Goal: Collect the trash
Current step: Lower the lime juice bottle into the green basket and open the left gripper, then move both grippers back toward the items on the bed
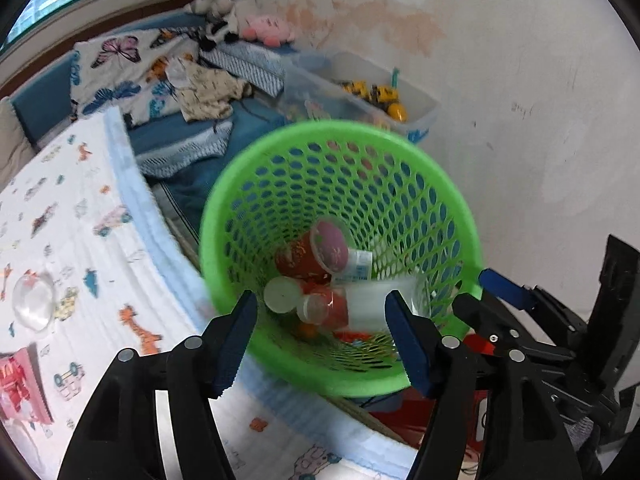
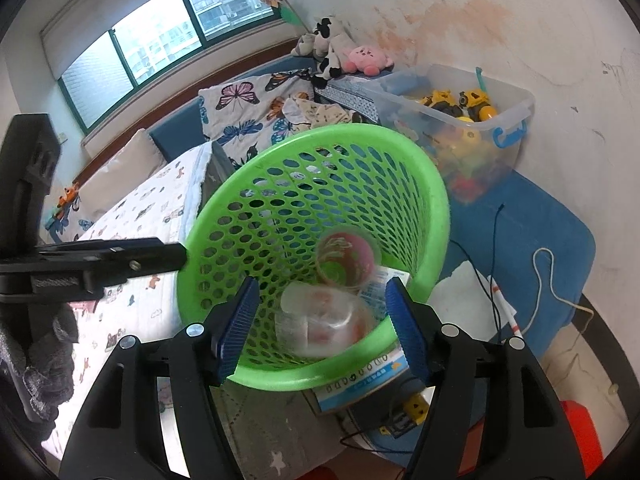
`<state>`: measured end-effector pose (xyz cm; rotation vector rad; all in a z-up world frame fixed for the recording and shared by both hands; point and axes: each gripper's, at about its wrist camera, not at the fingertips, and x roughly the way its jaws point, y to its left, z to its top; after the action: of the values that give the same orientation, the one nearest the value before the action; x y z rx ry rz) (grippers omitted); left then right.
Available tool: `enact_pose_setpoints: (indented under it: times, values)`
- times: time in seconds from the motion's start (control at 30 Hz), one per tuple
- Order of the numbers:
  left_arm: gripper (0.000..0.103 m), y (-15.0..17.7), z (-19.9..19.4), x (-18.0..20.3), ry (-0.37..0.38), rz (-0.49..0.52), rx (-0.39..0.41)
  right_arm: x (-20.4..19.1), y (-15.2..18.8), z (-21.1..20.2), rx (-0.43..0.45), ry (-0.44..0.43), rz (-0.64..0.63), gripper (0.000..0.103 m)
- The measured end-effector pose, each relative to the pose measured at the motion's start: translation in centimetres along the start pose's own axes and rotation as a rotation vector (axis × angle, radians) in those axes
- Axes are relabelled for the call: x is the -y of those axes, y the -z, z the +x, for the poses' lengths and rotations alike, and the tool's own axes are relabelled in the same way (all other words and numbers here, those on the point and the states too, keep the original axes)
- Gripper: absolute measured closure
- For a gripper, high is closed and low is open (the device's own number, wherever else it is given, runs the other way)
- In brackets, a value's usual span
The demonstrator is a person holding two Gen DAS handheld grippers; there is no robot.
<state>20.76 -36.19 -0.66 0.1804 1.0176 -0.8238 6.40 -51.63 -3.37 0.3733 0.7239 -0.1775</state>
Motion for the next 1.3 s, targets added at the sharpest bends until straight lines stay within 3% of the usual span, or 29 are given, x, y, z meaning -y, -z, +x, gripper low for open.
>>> enact_pose_setpoints:
  times: [0.2,0.33,0.63,0.87,1.03,1.3]
  values:
    - [0.039,2.5,-4.2,-2.2,-0.036,-0.02,0.094,-1.9,0.2,-0.8,0.01,-0.027,-0.029,0.033]
    - [0.039,5.2,-7.4,-4.8,-0.106,-0.05,0.161,-3.9,0.2,-1.0,0.012,-0.05,-0.06,0.031]
    - [0.039,11.4,-12.5,-11.8,-0.261,-0.173,0.228,-9.2,0.3,-0.1,-0.009,-0.115,-0.135,0.029]
    - [0.035,15.7,-15.3,-18.8,-0.411,-0.292,0.24,-14.1,0.7,1.1,-0.034,-0.169,-0.214,0.026]
    - [0.028,18.0,-16.1,-22.7,-0.473,-0.343,0.223,-17.5,1.2,2.1,-0.058,-0.21,-0.27,0.025]
    - [0.025,20.2,-14.8,-27.0,-0.476,-0.388,0.167,-21.8,1.9,3.7,-0.099,-0.262,-0.334,0.024]
